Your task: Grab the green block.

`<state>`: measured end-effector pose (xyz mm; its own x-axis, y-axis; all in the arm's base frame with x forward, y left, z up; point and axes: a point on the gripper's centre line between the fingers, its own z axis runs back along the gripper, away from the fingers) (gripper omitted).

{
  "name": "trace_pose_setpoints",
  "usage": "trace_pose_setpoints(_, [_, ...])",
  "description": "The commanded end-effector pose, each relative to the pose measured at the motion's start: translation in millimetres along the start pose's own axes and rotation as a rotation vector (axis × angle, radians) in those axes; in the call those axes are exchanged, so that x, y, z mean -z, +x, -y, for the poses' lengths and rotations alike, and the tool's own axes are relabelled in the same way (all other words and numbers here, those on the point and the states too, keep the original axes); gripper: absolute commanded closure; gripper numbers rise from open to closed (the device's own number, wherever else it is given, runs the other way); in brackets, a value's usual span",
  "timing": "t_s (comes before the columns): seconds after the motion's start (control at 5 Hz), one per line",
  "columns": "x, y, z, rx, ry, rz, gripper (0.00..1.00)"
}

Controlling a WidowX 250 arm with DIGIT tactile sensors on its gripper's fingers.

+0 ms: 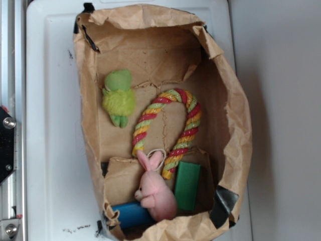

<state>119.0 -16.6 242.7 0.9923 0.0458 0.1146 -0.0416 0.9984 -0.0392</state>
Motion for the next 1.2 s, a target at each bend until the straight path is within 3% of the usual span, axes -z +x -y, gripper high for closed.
trace_pose_setpoints(0.0, [0, 0, 0, 0.0, 0.0, 0.0, 0.0])
trace_pose_setpoints(0.2, [4, 40, 6, -0.106, 0.013, 0.106, 0.0])
trace_pose_setpoints(0.4, [6, 69, 4, -0.241, -0.014, 0.139, 0.0])
trace_pose_setpoints(0.6, [22, 95, -5, -0.497, -0.072, 0.222, 0.0])
trace_pose_setpoints(0.8, [48, 124, -22, -0.709, -0.096, 0.254, 0.0])
trace_pose_setpoints(1.0, [67, 137, -30, -0.788, -0.089, 0.276, 0.0])
